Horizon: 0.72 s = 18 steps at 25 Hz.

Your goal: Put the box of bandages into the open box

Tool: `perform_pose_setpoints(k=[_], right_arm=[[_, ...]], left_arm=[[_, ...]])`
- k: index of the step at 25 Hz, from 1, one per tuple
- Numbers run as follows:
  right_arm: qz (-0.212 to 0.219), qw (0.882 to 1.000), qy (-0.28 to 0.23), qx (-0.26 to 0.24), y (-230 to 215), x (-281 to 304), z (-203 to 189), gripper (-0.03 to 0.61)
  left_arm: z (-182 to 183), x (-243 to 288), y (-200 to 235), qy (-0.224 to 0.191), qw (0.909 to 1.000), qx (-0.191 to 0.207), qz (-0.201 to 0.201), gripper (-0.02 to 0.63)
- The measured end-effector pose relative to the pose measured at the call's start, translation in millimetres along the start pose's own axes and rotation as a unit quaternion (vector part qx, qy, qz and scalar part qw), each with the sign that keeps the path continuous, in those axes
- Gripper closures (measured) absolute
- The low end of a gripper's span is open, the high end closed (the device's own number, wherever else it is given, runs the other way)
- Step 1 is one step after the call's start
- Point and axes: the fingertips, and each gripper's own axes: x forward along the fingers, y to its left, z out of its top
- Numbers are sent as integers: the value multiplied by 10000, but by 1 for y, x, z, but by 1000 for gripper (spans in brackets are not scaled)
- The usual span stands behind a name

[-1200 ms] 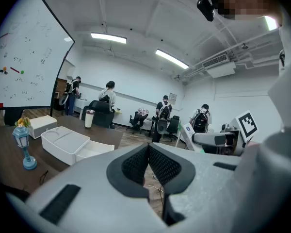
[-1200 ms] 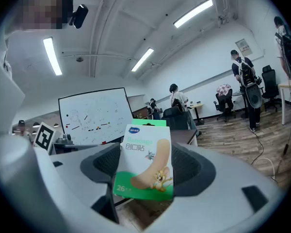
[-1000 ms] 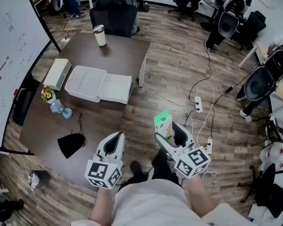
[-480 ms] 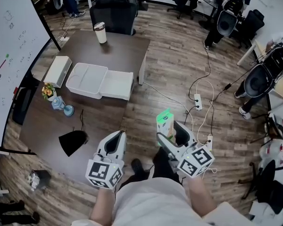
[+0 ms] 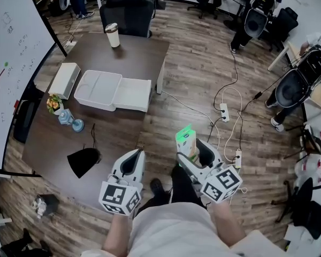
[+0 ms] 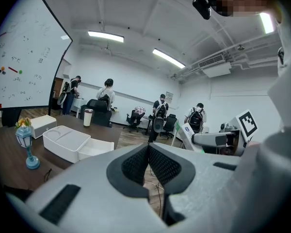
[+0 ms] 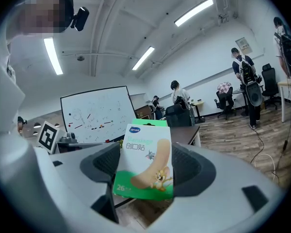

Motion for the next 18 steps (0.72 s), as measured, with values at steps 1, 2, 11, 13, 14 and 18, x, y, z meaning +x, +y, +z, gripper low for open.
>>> perform_pose_setpoints(k=[1,2,11,13,14,18], right_arm=[[1,10000,19,-1,-1,1,0,240],[7,10000,34,-3,-2,2,0,239],[112,9998,141,-75,-12,23,8,241],[161,9997,161,-77,-16,29,11,241],[191,9996,175,-75,-17,32,13,241],[318,9991,268,-87,-26,48,21,242]], left_arm=[[0,1,0,12,10000,0,-8,611],[-1,2,0,17,10000,4,-10,611],[9,18,10,42,10000,41,73,611],[11,24,13,40,9999,13,131,611],[12,27,15,26,9999,7,155,611],[19,40,20,-13,9997,-21,245,611]])
